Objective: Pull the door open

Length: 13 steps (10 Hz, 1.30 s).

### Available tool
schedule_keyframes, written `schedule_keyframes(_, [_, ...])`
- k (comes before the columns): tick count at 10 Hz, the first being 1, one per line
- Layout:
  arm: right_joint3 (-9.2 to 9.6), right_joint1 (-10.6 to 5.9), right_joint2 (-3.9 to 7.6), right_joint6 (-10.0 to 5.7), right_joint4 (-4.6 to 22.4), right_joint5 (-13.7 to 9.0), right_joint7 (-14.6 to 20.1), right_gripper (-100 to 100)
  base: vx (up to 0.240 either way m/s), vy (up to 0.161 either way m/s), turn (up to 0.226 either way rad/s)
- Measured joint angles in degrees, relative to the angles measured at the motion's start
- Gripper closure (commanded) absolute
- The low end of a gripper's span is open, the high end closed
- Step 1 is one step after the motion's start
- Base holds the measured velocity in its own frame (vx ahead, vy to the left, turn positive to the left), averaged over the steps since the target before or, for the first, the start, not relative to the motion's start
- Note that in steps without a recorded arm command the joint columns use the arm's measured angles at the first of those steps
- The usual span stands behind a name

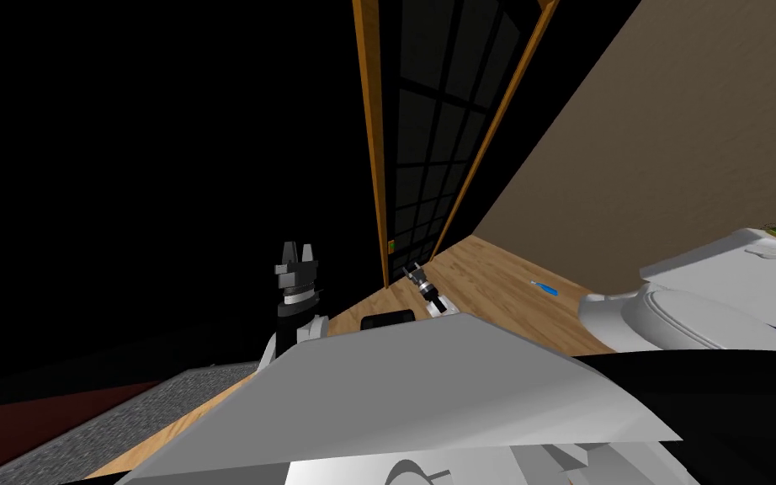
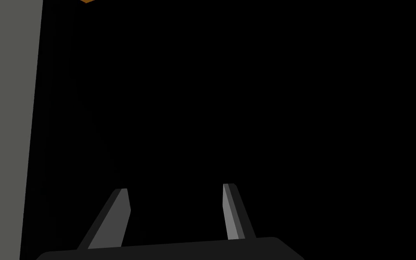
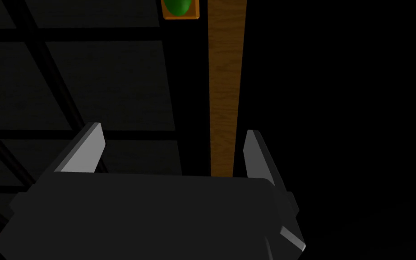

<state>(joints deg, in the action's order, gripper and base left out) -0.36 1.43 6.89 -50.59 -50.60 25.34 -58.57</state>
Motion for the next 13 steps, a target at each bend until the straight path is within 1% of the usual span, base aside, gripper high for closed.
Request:
schedule_keyframes(2, [-0.27, -1.29, 0.12, -1.21, 3.66, 0.64, -2.11, -100, 0.149, -0.033, 0.074])
schedule_keyframes(3, [-0.24, -1.61, 0.04, -1.4, 4.84, 1.15, -3.27, -100, 0.229, -0.02, 0.036])
schedule_keyframes(5, [-0.43, -2.46, 0.21, -2.41, 7.89, 1.81, -5.32, -100, 0.208, 0.021, 0.015])
schedule_keyframes(6, [-0.46, -2.67, 0.18, -2.76, 8.76, 2.05, -6.04, -100, 0.079, 0.021, 0.0])
schedule_keyframes(7, [-0.46, -2.71, 0.17, -2.81, 8.84, 2.07, -6.19, -100, -0.077, 0.001, 0.088])
schedule_keyframes(10, [-0.96, -2.65, 0.24, -2.56, 8.86, 1.85, -6.39, -100, -0.177, -0.032, 0.078])
schedule_keyframes(12, [-1.57, -2.2, 0.33, -2.21, 8.59, 1.59, -6.66, -100, -0.22, -0.02, 0.125])
schedule_keyframes(13, [-2.25, -2.38, 0.5, -2.27, 9.33, 1.26, -6.97, -100, -0.235, -0.009, 0.22])
